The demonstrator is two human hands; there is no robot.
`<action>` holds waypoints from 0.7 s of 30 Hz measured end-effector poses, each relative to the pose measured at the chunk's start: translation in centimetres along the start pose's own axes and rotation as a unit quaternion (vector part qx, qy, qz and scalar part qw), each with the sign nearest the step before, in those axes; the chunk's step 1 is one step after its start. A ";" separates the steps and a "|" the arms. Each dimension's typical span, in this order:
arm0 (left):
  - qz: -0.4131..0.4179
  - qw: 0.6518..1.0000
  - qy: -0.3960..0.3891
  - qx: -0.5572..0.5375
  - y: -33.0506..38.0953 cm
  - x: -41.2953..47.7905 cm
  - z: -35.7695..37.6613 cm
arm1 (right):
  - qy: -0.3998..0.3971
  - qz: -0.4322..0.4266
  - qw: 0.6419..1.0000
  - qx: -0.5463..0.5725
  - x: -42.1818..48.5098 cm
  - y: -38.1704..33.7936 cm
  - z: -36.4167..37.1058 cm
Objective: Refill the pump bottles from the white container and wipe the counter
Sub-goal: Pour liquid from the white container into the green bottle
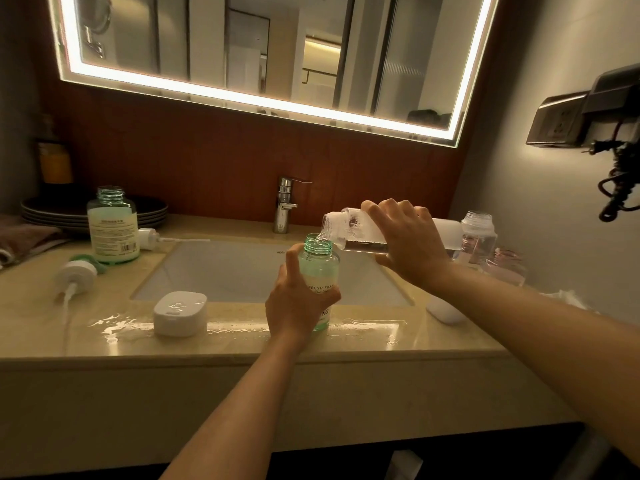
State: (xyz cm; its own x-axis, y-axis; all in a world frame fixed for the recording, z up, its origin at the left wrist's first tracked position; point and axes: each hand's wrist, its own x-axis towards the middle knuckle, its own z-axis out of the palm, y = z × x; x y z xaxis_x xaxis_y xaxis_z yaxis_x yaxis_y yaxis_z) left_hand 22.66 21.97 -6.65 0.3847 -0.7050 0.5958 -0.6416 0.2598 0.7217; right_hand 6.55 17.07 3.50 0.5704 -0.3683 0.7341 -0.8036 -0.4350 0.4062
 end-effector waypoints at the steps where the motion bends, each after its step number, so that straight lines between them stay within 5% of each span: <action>1: 0.000 1.000 -0.001 0.001 0.0 0.0 0.0 | 0.002 -0.001 1.000 -0.001 0.0 0.0 0.0; 21: 0.004 1.000 0.002 0.006 -0.1 0.1 0.1 | 0.010 -0.003 1.000 -0.005 0.0 0.1 -0.2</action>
State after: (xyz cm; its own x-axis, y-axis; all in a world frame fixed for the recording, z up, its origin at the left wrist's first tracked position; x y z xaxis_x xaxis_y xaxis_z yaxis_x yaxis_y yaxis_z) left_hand 22.71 21.82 -6.76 0.3811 -0.7005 0.6034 -0.6529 0.2582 0.7121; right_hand 6.49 17.19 3.63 0.5726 -0.3495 0.7416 -0.8015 -0.4290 0.4167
